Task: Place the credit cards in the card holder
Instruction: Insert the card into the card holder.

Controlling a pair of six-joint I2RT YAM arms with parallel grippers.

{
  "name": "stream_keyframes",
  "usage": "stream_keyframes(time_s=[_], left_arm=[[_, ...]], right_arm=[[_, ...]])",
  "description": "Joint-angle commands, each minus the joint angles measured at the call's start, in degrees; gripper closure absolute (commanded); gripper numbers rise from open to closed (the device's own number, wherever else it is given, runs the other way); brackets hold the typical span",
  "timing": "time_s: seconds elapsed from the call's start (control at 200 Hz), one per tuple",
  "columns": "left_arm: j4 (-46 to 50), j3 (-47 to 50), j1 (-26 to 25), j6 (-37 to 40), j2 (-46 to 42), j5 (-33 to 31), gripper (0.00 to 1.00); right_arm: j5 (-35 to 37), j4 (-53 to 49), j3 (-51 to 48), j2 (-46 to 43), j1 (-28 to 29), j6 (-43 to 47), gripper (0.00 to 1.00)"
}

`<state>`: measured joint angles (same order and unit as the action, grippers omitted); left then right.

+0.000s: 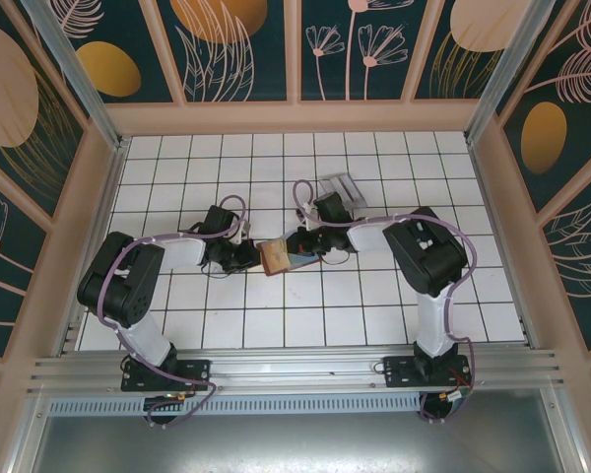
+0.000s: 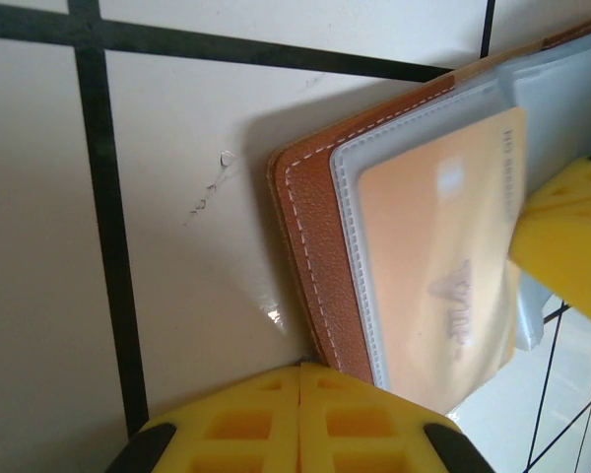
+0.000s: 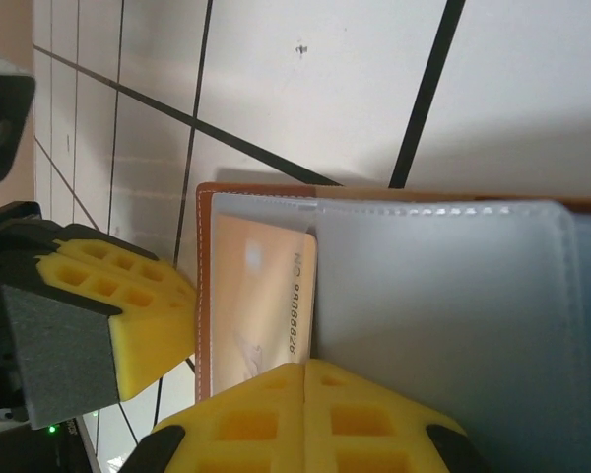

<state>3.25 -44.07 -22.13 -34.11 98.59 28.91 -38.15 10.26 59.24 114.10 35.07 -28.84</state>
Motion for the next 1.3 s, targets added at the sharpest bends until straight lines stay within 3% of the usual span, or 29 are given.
stream_keyframes(time_s=[0.0, 0.21, 0.335, 0.43, 0.495, 0.736, 0.976, 1.296], left_arm=[[-3.86, -0.03, -0.37, 0.51, 1.59, -5.87, 0.92], [-3.44, -0.02, -0.37, 0.57, 1.61, -6.38, 0.91], [-4.15, 0.76, -0.37, 0.18, 0.62, -7.33, 0.89], [-3.53, 1.24, -0.37, -0.05, -0.02, -8.66, 0.88], [-4.91, 2.17, -0.37, -0.77, -1.73, -9.13, 0.87], [-8.53, 3.72, -0.37, -3.25, -0.68, -7.26, 0.88], [-7.26, 2.38, -0.37, -2.48, 0.86, -7.22, 0.88], [-7.25, 2.92, -0.37, -3.09, 0.74, -7.31, 0.87]], right_arm=[[-2.28, 1.76, 1.06, 1.78, 1.51, -2.29, 1.00], [-1.69, 1.61, -0.71, 0.13, 1.01, -1.99, 1.00], [3.26, -3.86, -1.28, -4.41, -0.06, 1.59, 0.86], [8.69, -11.07, -0.02, -8.11, -0.45, 4.99, 0.81], [11.35, -15.60, 0.77, -9.83, -0.51, 6.86, 0.71], [18.30, -17.42, -3.63, -13.73, -1.76, 6.15, 0.56], [17.64, -16.52, -4.10, -12.18, -1.93, 6.27, 0.56], [13.33, -13.49, -3.79, -9.88, -0.19, 5.22, 0.71]])
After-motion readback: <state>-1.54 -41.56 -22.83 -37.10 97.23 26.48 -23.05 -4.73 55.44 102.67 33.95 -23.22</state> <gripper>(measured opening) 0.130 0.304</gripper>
